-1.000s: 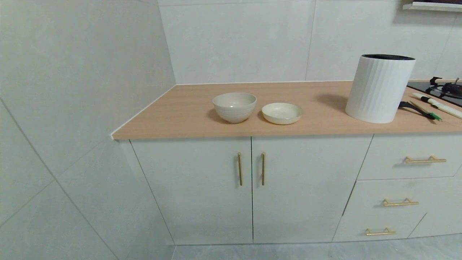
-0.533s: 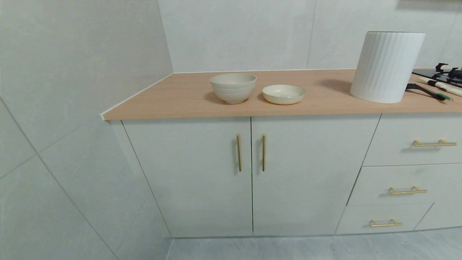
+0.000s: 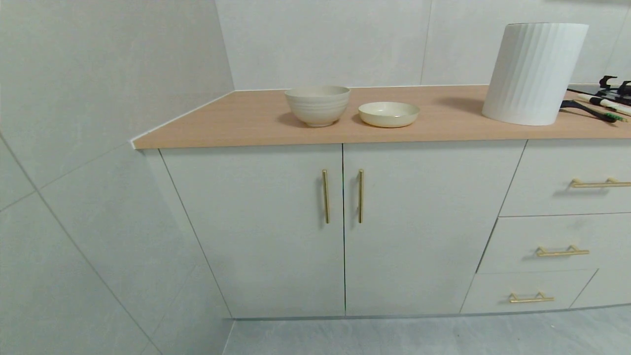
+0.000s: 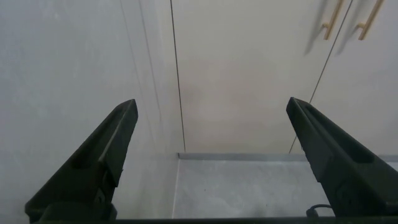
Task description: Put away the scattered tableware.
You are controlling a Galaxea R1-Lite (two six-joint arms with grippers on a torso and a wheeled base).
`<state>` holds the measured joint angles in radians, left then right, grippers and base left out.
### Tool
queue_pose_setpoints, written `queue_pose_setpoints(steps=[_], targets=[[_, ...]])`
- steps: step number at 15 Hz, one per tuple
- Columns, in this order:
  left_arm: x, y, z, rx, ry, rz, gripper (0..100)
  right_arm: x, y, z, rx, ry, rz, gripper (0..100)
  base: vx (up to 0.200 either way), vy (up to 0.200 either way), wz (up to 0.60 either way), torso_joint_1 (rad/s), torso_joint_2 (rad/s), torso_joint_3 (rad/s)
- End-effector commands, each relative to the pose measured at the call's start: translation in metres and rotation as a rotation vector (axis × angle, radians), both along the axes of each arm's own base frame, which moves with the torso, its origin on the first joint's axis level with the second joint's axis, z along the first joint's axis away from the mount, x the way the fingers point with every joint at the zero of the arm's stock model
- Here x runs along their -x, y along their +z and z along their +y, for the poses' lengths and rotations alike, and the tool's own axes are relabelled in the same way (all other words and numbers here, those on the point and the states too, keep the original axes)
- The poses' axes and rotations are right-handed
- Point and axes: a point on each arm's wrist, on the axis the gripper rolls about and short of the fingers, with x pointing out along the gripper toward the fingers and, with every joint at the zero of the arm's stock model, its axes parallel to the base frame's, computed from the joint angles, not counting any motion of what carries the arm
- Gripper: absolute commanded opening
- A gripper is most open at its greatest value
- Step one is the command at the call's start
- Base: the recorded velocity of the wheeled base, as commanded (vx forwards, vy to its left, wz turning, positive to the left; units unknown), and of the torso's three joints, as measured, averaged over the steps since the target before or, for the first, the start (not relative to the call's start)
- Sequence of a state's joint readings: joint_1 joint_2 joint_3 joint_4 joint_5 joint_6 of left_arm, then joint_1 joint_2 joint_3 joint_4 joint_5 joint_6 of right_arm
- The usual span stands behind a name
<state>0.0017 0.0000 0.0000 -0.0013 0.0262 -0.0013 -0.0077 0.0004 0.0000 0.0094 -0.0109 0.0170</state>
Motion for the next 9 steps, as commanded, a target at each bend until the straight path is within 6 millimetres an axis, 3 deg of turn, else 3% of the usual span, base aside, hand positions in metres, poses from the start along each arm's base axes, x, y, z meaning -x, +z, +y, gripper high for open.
queue_pose_setpoints(steps=[1,5,9], targets=[[0.0000,0.0000,0.0000,0.002,0.001,0.000,100,-0.0001,0.0000,0.0000,0.000,0.000,0.001,100,0.200,0.000,0.00,0.002,0.01,0.012],[0.0000,0.0000,0.0000,0.000,0.003,0.000,100,0.0000,0.0000,0.0000,0.000,0.000,-0.001,100,0.200,0.000,0.00,-0.005,0.00,0.007],[0.0000,0.0000,0.0000,0.002,0.001,0.000,100,-0.0001,0.0000,0.0001,0.003,0.003,0.001,100,0.000,0.000,0.00,0.000,0.00,0.000]])
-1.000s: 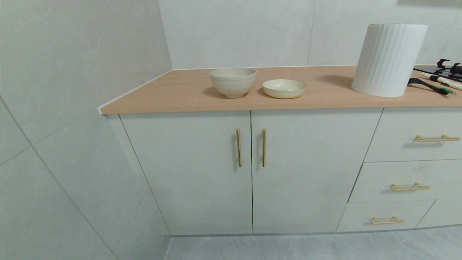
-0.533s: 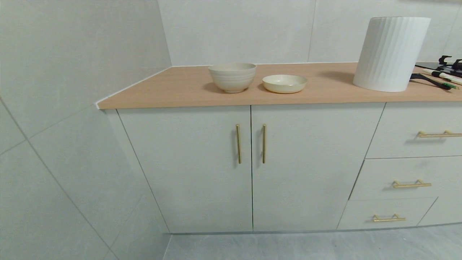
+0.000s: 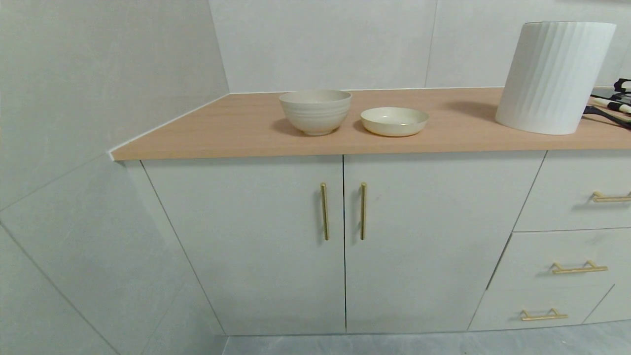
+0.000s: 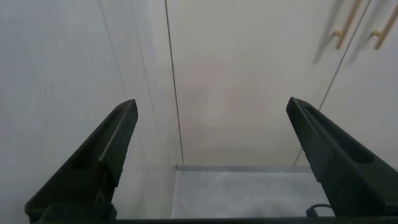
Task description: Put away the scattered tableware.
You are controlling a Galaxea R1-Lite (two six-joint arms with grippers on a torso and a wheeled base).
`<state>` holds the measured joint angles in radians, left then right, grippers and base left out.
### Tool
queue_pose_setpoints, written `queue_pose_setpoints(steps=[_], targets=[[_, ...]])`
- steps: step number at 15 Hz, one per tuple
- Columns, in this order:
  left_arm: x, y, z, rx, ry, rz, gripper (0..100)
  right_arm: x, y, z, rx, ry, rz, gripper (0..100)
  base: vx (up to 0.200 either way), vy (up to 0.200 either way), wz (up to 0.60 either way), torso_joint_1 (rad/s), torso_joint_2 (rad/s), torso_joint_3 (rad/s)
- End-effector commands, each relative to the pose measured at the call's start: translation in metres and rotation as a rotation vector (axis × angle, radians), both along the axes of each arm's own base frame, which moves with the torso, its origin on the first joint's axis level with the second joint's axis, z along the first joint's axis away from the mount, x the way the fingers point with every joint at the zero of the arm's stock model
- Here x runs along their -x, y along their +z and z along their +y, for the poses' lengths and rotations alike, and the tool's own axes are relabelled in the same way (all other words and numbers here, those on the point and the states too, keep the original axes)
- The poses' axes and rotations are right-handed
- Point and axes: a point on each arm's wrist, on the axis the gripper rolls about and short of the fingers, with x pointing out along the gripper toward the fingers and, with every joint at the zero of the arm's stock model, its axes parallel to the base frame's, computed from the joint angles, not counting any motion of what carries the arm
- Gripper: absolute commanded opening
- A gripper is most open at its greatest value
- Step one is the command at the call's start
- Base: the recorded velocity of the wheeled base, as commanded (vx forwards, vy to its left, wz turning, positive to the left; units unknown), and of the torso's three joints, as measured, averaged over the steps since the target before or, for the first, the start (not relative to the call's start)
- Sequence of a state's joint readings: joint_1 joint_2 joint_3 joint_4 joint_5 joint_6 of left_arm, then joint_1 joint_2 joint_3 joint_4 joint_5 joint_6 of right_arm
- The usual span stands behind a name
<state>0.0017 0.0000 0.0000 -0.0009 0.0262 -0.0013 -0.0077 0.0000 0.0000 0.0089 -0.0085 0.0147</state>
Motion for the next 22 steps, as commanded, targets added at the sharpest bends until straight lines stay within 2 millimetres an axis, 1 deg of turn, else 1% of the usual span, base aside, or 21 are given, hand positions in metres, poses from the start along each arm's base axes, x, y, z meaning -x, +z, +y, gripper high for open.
queue_pose_setpoints(steps=[1,6,8,9,10,11,13,15,17,19,20,21,22], targets=[[0.000,0.000,0.000,0.002,0.001,-0.001,100,0.000,0.000,0.000,-0.001,-0.001,0.002,100,0.000,0.000,0.00,0.000,0.00,0.000],[0.000,0.000,0.000,-0.001,0.000,-0.001,100,0.000,0.002,0.000,0.024,-0.008,-0.008,100,0.000,0.000,0.00,0.000,0.00,0.000],[0.000,0.000,0.000,-0.004,0.001,-0.001,100,0.008,0.030,0.000,-0.021,0.013,-0.138,100,0.000,0.000,0.00,0.000,0.00,0.000],[0.000,0.000,0.000,-0.004,0.000,-0.001,100,0.008,0.031,0.001,-0.020,0.059,-0.130,100,0.000,0.000,0.00,0.000,0.00,0.000],[0.000,0.000,0.000,-0.003,0.001,-0.001,100,0.005,0.029,0.002,-0.019,0.137,-0.086,100,0.000,0.000,0.00,0.000,0.00,0.000],[0.000,0.000,0.000,-0.004,0.000,-0.001,100,0.001,0.030,0.004,-0.025,0.225,0.003,100,0.000,0.000,0.00,0.000,0.00,0.000],[0.000,0.000,0.000,-0.003,0.001,-0.001,100,-0.010,0.053,0.005,-0.036,0.253,0.079,100,0.000,0.000,0.00,0.000,0.00,0.000],[0.000,0.000,0.000,-0.003,0.000,-0.001,100,-0.032,0.083,0.006,-0.050,0.298,0.157,100,0.000,0.000,0.00,0.000,0.00,0.000],[0.000,0.000,0.000,-0.003,0.001,-0.001,100,-0.061,0.109,0.010,-0.054,0.390,0.240,100,0.000,0.000,0.00,0.000,0.00,0.000],[0.000,0.000,0.000,-0.003,0.000,-0.001,100,-0.088,0.116,0.016,-0.054,0.433,0.311,100,0.000,0.000,0.00,0.000,0.00,0.000],[0.000,0.000,0.000,-0.003,0.000,-0.001,100,-0.106,0.116,0.020,-0.051,0.457,0.339,100,0.000,0.000,0.00,0.000,0.00,0.000],[0.000,0.000,0.000,-0.003,0.001,-0.001,100,-0.117,0.116,0.024,-0.046,0.476,0.349,100,0.000,0.000,0.00,0.000,0.00,0.000],[0.000,0.000,0.000,-0.003,0.000,-0.001,100,-0.147,0.116,0.036,-0.038,0.532,0.357,100,0.000,0.000,0.00,0.000,0.00,0.000]])
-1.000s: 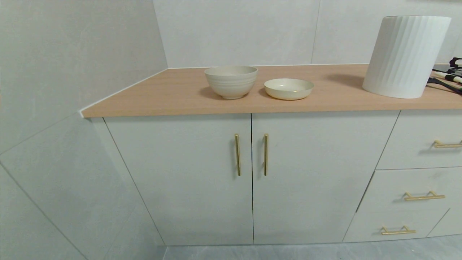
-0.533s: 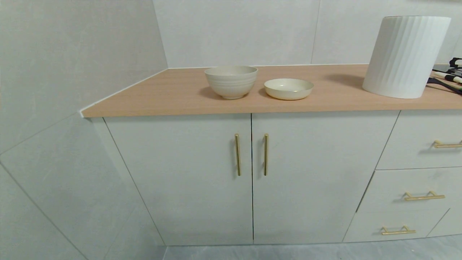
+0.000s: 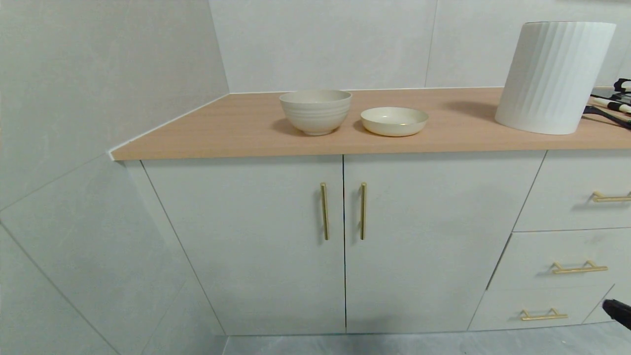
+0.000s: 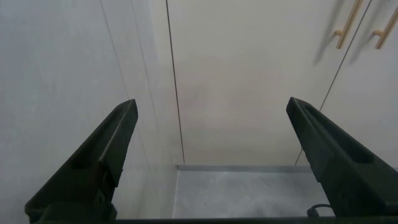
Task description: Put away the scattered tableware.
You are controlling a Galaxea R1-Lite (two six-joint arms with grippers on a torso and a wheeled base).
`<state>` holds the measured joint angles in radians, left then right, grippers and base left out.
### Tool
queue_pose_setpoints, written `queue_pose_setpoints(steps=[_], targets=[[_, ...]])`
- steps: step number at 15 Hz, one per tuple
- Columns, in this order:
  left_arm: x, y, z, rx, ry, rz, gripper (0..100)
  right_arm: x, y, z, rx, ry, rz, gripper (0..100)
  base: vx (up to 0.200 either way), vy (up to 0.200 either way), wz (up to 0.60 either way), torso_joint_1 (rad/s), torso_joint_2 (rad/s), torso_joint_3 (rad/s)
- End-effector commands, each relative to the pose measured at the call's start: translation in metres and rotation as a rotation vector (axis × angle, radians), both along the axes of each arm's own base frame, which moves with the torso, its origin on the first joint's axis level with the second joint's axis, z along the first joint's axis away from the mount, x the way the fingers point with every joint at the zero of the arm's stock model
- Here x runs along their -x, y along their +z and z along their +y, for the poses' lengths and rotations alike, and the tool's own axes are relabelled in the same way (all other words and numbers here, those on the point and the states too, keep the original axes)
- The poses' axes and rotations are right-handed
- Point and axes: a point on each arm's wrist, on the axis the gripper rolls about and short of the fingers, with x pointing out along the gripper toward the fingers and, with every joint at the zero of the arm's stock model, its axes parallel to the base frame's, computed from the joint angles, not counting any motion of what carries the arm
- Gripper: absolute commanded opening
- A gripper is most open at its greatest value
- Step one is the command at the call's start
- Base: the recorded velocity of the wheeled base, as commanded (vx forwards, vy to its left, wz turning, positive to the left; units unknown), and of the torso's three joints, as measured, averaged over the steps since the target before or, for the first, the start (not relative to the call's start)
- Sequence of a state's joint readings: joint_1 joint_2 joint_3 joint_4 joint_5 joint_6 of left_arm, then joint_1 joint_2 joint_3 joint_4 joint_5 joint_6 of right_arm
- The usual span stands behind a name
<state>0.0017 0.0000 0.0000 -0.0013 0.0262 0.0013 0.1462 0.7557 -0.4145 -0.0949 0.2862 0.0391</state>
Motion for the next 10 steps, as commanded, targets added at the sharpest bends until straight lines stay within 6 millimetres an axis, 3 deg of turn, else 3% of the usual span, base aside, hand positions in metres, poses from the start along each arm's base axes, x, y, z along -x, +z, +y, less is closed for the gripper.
queue_pose_setpoints(steps=[1,2,3,5,6,7,10], targets=[[0.000,0.000,0.000,-0.002,0.003,0.000,100,-0.081,-0.005,0.032,0.021,0.127,0.115,100,0.000,0.000,0.00,0.000,0.00,0.000],[0.000,0.000,0.000,-0.002,0.000,0.000,100,-0.091,-0.007,0.037,0.021,0.143,0.123,100,0.000,0.000,0.00,0.000,0.00,0.000],[0.000,0.000,0.000,-0.002,0.001,0.000,100,-0.126,-0.016,0.060,0.026,0.198,0.144,100,0.000,0.000,0.00,0.000,0.00,0.000],[0.000,0.000,0.000,-0.002,0.001,0.000,100,-0.167,-0.020,0.088,-0.016,0.226,0.176,100,0.000,0.000,0.00,0.000,0.00,0.000],[0.000,0.000,0.000,-0.002,0.000,0.000,100,-0.175,-0.020,0.097,-0.038,0.233,0.194,100,0.000,0.000,0.00,0.000,0.00,0.000],[0.000,0.000,0.000,-0.002,0.000,0.000,100,-0.190,-0.019,0.117,-0.088,0.259,0.225,100,0.000,0.000,0.00,0.000,0.00,0.000],[0.000,0.000,0.000,-0.002,0.000,0.000,100,-0.206,-0.023,0.148,-0.088,0.325,0.225,100,0.000,0.000,0.00,0.000,0.00,0.000]])
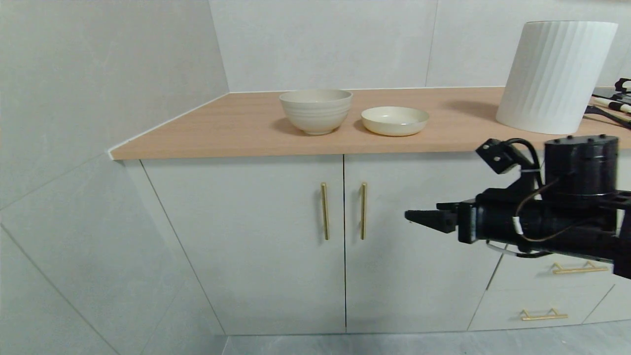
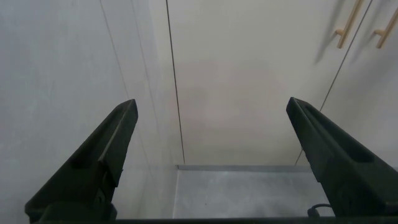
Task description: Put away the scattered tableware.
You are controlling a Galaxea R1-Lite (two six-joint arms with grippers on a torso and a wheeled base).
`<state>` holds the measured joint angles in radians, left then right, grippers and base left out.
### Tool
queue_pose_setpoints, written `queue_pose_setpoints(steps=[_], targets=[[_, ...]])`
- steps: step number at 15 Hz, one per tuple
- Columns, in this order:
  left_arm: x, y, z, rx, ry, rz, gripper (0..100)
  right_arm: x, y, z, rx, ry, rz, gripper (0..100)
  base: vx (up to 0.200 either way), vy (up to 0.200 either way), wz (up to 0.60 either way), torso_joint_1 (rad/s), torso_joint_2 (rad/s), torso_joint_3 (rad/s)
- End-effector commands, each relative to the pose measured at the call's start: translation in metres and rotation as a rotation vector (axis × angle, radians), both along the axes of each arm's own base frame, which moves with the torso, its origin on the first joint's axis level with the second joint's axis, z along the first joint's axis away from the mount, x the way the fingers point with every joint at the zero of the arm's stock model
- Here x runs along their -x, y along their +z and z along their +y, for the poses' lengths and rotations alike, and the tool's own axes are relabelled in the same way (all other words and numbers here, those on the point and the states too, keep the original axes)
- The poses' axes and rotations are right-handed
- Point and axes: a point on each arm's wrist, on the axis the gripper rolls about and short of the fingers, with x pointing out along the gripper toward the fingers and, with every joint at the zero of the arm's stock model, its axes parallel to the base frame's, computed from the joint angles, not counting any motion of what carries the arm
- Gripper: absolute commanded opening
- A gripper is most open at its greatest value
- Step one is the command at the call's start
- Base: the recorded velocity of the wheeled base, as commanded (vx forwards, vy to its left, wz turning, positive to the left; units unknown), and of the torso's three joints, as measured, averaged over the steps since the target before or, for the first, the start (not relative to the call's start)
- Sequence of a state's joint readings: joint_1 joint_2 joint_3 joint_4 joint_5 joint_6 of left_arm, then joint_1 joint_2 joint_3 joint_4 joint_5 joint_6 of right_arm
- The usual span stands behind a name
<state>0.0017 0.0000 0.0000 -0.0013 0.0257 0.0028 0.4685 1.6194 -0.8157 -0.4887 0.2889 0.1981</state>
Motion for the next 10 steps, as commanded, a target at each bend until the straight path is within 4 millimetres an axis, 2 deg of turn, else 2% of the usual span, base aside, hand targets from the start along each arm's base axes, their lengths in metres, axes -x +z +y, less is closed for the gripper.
queue_pose_setpoints(steps=[1,3,8,10], targets=[[0.000,0.000,0.000,0.000,0.000,0.000,100,-0.024,-0.027,0.037,0.024,0.068,0.071,100,0.000,0.000,0.00,0.000,0.00,0.000],[0.000,0.000,0.000,-0.002,0.002,0.000,100,-0.034,-0.037,0.051,0.025,0.089,0.079,100,0.000,0.000,0.00,0.000,0.00,0.000],[0.000,0.000,0.000,0.000,0.002,0.000,100,-0.051,-0.054,0.064,-0.039,0.086,0.023,100,0.000,0.000,0.00,0.000,0.00,0.000],[0.000,0.000,0.000,0.000,0.000,0.000,100,-0.056,-0.053,0.067,-0.096,0.076,0.012,100,0.000,0.000,0.00,0.000,0.00,0.000]])
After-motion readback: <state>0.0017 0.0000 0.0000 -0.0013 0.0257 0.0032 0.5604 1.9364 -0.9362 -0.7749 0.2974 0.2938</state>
